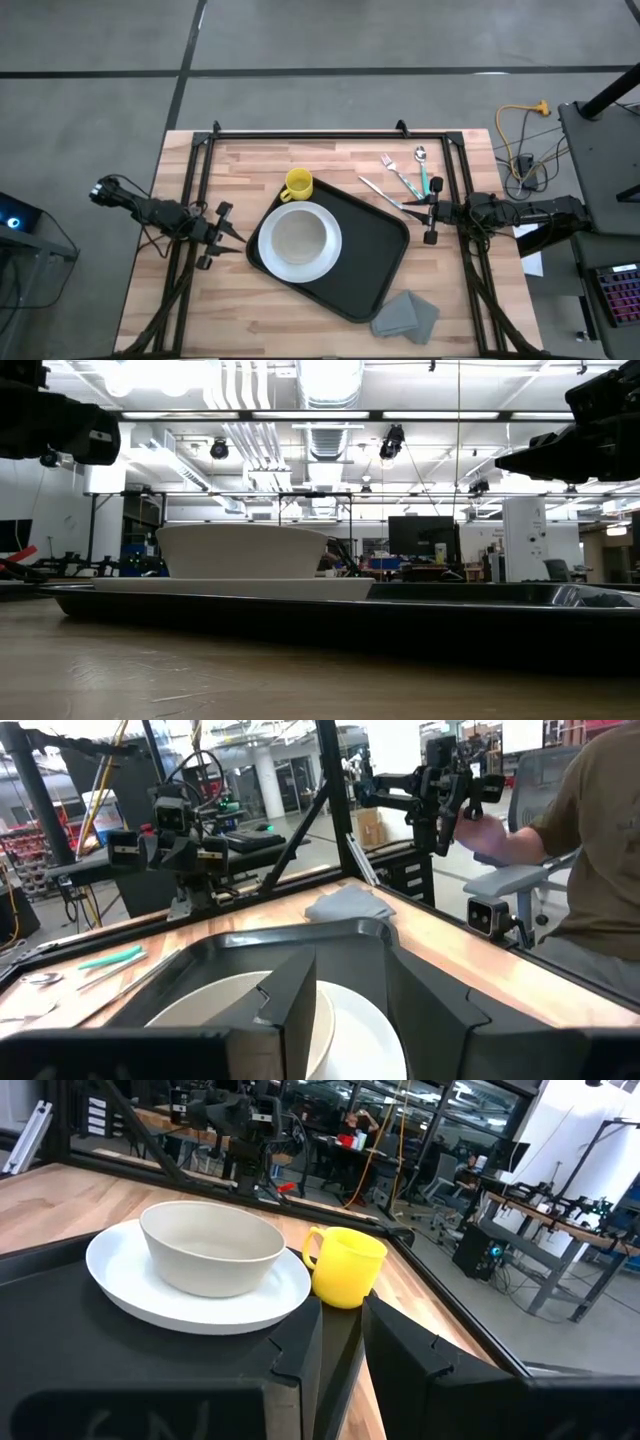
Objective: Set up tray
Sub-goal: Put the gray napkin on the black serving tray to the right of the white plate
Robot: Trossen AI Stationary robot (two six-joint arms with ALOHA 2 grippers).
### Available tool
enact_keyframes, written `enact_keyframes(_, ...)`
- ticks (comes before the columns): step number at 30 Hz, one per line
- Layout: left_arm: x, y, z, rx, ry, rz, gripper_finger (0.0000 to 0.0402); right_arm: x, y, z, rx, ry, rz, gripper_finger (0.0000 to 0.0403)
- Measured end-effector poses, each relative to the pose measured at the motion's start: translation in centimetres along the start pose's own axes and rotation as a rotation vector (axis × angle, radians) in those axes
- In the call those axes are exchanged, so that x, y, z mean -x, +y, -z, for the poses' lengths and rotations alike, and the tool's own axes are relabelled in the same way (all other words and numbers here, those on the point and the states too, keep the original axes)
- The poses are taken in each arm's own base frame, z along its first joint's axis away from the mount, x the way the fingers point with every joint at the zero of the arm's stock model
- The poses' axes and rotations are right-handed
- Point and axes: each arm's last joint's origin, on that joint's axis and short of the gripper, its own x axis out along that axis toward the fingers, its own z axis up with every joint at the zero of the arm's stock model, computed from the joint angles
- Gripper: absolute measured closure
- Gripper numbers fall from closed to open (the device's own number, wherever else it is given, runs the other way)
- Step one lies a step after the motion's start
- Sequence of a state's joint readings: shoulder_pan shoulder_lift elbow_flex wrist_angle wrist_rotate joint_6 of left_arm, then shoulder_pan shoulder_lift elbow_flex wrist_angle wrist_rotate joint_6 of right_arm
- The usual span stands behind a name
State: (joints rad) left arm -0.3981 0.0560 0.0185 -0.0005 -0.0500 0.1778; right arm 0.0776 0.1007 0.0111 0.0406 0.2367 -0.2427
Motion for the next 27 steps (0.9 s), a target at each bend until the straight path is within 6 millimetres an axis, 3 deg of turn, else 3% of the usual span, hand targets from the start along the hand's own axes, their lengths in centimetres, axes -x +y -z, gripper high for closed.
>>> enact_keyframes(17,-0.68,-0.20,0.91,-0.006,0.113,0.020,0.0290,0.00,-0.02,-0.10,-0.088,-0.011,0.002,0.0335)
enact_keyframes(24,-0.90,-0.14,0.58,-0.038,0.084,0.013,0.0290,0.03,-0.17,-0.71,-0.200,-0.074,0.010,0.0335)
enact_keyframes(27,-0.85,-0.32,0.15,-0.022,0.058,0.097,0.0290,0.03,-0.18,-0.73,-0.231,-0.077,0.009,0.0335)
